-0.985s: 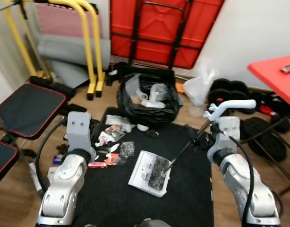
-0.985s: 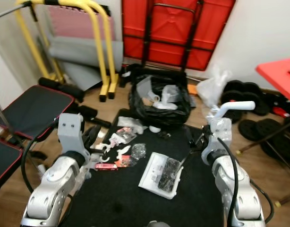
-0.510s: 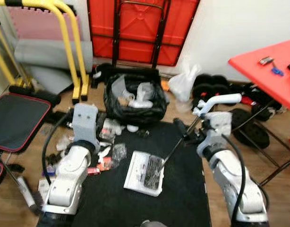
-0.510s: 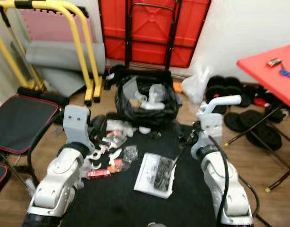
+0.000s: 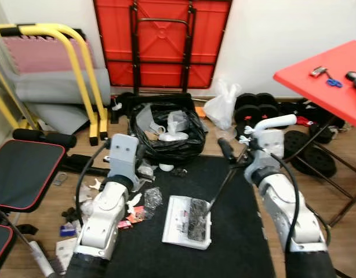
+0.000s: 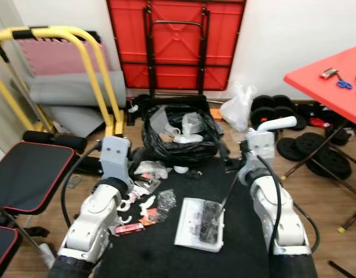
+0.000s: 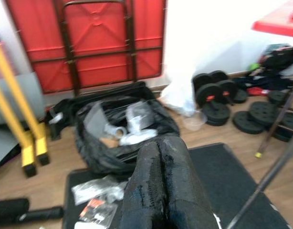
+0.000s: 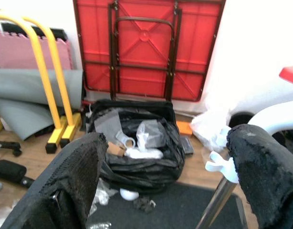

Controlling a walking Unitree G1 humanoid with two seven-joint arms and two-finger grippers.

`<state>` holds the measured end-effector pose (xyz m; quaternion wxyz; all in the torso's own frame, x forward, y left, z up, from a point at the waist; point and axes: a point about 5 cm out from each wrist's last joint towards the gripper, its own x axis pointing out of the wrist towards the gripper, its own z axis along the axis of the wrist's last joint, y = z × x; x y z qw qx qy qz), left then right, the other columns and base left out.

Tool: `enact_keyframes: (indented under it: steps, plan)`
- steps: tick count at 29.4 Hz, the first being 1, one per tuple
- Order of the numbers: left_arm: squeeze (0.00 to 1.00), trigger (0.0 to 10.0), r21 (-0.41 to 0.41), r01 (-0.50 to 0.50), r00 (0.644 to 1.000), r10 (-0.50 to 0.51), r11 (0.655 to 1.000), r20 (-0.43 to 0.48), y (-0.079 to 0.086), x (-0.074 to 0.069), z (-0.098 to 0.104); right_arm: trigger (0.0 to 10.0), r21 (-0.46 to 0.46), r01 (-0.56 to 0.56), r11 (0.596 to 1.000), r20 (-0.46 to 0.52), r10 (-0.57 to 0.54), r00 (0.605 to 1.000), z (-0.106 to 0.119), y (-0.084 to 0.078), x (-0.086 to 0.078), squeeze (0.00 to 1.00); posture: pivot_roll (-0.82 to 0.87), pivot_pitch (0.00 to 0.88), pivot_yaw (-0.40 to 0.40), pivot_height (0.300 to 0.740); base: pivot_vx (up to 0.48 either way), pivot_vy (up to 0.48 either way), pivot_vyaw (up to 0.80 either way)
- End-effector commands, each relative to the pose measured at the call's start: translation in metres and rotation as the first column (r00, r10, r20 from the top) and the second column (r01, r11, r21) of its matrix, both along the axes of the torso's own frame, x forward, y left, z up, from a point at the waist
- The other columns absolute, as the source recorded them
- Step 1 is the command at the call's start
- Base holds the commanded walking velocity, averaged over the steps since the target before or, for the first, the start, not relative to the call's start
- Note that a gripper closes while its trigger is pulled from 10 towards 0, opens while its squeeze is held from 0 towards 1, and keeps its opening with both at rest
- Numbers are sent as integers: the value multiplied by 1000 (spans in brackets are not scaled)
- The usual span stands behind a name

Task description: Sweep floor

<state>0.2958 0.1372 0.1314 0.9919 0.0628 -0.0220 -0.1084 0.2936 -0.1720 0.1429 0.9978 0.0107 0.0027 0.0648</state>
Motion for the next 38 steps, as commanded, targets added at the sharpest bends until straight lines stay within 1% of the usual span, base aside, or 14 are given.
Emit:
enact_keyframes:
  steps: [1,3,6,10,12,27,32,34,38]
  plan:
    - [0,10000,10,42,999,-42,999,-4,-5,4,-1,10000,-11,28,1000,-6,-28,1000,-3,-9,1,0,-189,0,-116,740,0,0,-800]
    - [0,10000,10,42,999,-42,999,-4,-5,4,-1,10000,-11,28,1000,-6,-28,1000,-3,-9,1,0,-189,0,-116,740,0,0,-800]
    - [0,10000,13,38,999,-38,999,-2,-6,8,-1,10000,-23,32,999,-5,-32,999,-3,-12,3,0,-190,0,-122,740,0,0,-800]
    - [0,10000,8,68,998,-67,998,-9,-9,11,0,10000,-32,35,999,6,-35,999,-3,-13,6,0,-193,0,-120,740,0,0,-662]
    - [0,10000,3,73,997,-73,997,-4,-8,14,0,10000,-34,37,999,14,-37,999,-3,-13,7,0,-193,0,-119,740,0,0,0]
    - [0,10000,8,74,997,-74,997,8,-8,16,1,10000,-38,38,999,23,-37,999,-3,-14,9,0,-195,0,-120,740,0,0,0]
    - [0,10000,-7,68,998,-68,998,14,-7,17,1,10000,-37,40,999,21,-39,999,-3,-15,9,0,-197,0,-119,740,0,0,0]
    - [0,10000,-13,64,998,-64,998,16,-6,17,2,10000,-35,38,999,18,-38,999,-3,-15,9,0,-197,0,-119,740,0,0,-800]
    - [0,10000,-20,48,998,-47,999,30,-4,18,3,10000,-52,39,998,41,-37,998,-1,-15,9,0,-194,0,-122,740,284,0,0]
